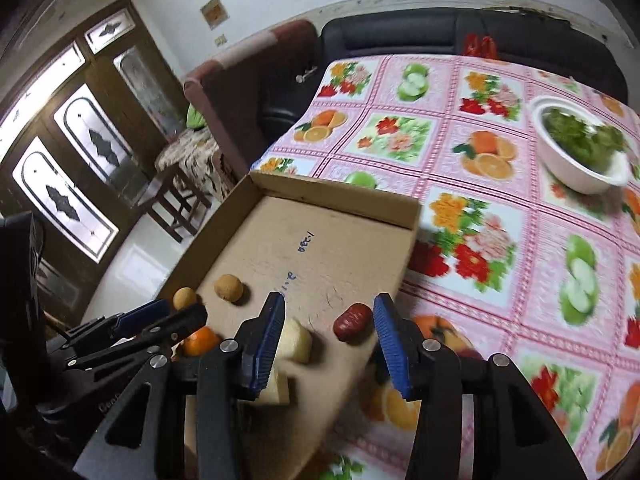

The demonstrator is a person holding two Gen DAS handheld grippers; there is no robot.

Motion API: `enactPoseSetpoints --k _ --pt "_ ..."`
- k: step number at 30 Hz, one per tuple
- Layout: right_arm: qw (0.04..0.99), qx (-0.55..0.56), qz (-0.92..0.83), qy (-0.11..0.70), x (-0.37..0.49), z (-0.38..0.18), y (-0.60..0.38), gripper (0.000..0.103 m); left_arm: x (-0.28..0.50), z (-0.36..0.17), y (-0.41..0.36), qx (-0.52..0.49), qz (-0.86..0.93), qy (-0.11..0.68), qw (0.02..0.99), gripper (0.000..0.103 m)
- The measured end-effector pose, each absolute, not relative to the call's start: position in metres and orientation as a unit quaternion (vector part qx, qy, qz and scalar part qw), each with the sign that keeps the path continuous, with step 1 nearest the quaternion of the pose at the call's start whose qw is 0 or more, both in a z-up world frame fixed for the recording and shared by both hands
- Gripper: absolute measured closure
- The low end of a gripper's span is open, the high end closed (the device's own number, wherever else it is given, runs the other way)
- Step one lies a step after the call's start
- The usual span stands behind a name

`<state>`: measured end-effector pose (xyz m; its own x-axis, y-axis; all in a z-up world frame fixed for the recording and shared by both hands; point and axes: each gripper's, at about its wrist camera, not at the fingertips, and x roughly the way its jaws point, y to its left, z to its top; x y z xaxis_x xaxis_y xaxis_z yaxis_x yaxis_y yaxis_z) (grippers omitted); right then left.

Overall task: Organize fruits
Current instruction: 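Open both grippers to release the kiwi and red date into the tray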

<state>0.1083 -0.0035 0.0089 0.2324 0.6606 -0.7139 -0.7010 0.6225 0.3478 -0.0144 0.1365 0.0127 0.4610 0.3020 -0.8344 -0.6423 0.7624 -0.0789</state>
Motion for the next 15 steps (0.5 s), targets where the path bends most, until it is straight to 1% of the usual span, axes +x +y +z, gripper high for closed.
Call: enactPoseSetpoints --k 6,15 --pt "0.797 -0.007 0.424 0.429 0.09 0.022 -0.051 0.054 -0.029 0.027 0.105 -0.171 0.289 0.414 0.846 0.055" --pt "0.818 0.005 0.395 0.418 0.069 0.026 -0.12 0.054 -0.038 0.036 0.068 -0.152 0.275 0.408 0.857 0.053"
